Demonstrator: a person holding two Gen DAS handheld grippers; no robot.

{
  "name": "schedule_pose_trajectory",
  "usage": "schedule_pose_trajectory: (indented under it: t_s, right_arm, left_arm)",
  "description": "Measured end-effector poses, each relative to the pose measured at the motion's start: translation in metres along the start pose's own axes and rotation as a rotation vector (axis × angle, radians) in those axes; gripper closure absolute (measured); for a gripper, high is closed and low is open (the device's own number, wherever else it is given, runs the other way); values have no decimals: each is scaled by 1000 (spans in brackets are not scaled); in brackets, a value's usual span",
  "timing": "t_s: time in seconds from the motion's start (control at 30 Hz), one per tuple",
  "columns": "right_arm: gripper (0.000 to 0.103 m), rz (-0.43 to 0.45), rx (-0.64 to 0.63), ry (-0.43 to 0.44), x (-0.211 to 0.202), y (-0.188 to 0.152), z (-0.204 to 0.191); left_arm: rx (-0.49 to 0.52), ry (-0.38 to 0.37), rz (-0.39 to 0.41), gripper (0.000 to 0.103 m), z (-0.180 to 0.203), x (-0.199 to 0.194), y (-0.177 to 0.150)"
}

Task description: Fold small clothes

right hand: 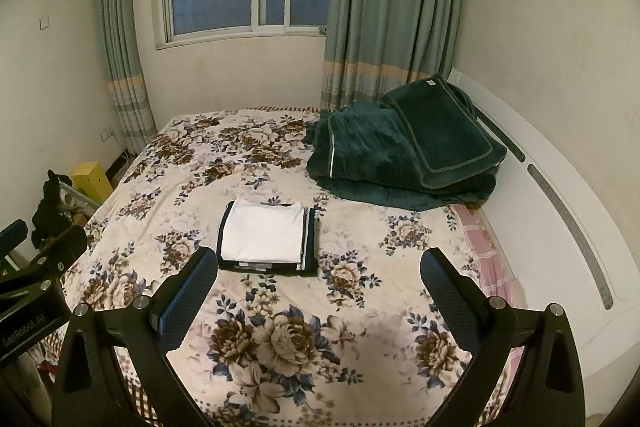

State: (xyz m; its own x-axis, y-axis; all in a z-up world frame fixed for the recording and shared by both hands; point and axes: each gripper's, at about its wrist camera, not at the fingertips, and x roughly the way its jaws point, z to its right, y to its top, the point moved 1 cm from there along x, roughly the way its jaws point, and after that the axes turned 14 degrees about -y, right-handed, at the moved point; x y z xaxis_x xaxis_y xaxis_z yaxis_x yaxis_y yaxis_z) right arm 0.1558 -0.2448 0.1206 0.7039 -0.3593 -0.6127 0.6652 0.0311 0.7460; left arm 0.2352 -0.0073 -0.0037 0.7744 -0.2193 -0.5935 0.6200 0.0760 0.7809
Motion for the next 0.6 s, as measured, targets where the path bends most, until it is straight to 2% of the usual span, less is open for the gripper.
schedule_pose_trajectory:
  t_s: [0.6]
  right_arm:
    - [0, 0, 0, -3, -3, -3, -3]
  left_arm:
    - [14, -2, 19, 1, 7, -6, 5]
